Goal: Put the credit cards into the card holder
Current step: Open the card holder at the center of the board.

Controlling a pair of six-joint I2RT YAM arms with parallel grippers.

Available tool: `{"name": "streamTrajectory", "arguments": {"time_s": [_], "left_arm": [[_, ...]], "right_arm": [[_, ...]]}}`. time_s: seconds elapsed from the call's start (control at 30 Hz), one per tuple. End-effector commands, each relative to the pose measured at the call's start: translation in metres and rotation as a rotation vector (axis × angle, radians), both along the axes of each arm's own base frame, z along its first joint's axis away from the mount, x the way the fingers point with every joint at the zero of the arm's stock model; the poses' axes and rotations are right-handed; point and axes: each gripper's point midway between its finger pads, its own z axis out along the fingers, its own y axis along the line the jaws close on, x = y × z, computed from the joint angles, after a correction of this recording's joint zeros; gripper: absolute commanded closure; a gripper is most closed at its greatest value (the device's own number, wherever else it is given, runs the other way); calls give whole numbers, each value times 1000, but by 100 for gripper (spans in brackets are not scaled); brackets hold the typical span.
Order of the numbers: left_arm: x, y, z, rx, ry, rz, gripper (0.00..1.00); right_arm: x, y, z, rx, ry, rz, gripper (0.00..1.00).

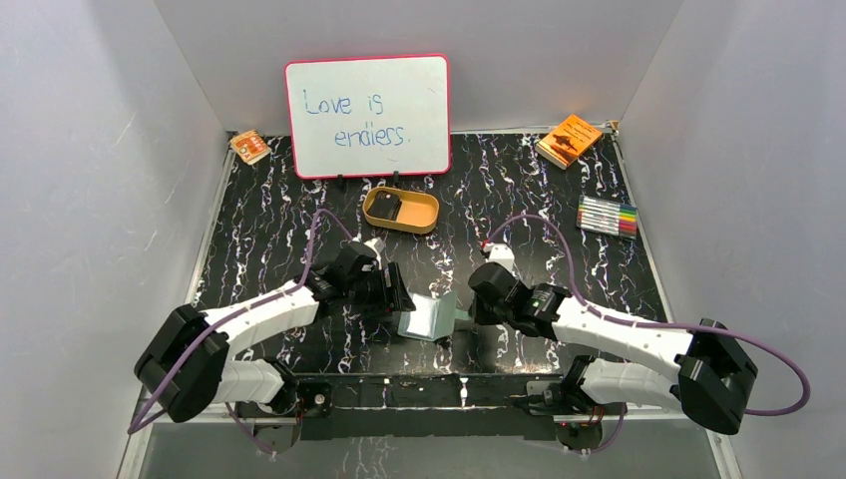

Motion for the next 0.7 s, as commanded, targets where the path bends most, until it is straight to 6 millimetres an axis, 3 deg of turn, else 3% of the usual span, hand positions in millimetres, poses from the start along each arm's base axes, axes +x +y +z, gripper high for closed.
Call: {"name": "streamTrajectory", "arguments": {"time_s": [0.0, 0.53, 0.67], "left_arm": [[3, 0, 0, 18, -9, -9, 36], [5, -7, -4, 7, 5, -35, 41], [5, -16, -1, -31, 8, -66, 46]], "right_arm": [[-8, -36, -25, -114, 54, -112, 100], [-9, -39, -34, -121, 61, -113, 100], [-9, -35, -34, -106, 58, -108, 100]]}}
